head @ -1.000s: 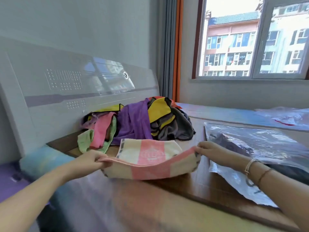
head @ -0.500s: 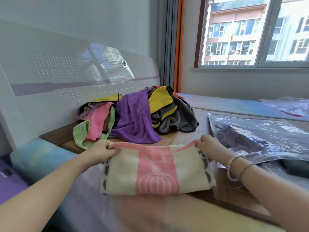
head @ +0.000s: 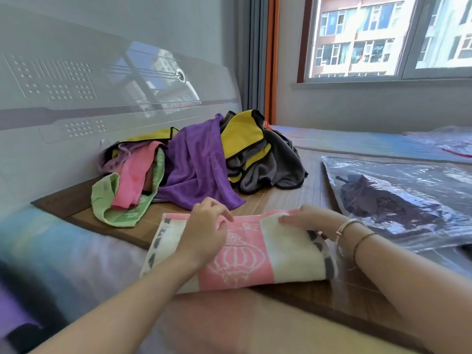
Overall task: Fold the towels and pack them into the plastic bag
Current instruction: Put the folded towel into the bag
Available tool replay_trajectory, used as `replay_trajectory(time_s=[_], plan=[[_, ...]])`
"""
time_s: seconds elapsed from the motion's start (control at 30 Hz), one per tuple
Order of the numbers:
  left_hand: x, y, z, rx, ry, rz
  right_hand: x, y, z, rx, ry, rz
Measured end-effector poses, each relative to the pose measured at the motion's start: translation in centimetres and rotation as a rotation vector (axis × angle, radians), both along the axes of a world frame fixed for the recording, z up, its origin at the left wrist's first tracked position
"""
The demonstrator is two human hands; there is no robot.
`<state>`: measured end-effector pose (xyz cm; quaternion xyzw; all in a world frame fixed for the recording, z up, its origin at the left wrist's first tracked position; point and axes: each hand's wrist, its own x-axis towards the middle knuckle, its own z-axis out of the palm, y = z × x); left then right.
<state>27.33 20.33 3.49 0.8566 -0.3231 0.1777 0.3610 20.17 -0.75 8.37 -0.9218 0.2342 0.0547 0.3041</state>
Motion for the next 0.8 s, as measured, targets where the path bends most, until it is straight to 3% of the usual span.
replay_trajectory(time_s=[0.1,0.17,0.23,0.37,0.5,0.63,0.8], plan=[[-2.1,-3.3,0.9,-0.225,0.568,-0.125,-1.7,1.3,0.9,0.229,-0.224,0.087],[-1.8,-4.0,1.1,-0.436,0.894,-0.101,-2.6,2.6,0.6,0.149,-0.343,0.204],[-0.6,-3.6,0.1,-0.55,1.033,-0.04,-3.7,4.0,-0.2,-0.002,-0.332,0.33],[-0.2,-3.2,-1.6,-0.474,0.965,-0.005,-6.2,5.2,-2.0,-0.203,-0.363,0.477],[-0.7,-3.2,-1.7,-0.52,0.954,-0.044,-7.4,4.3,-1.8,-0.299,-0.445,0.383],[-0.2,-3.2,-1.9,-0.593,0.994,-0.052,-8.2,3.1,-1.9,-0.633,-0.407,0.358],[-1.1,-3.2,-1.6,-0.563,0.86,-0.152,-8.6,3.8,-2.5,-0.84,-0.447,0.243]])
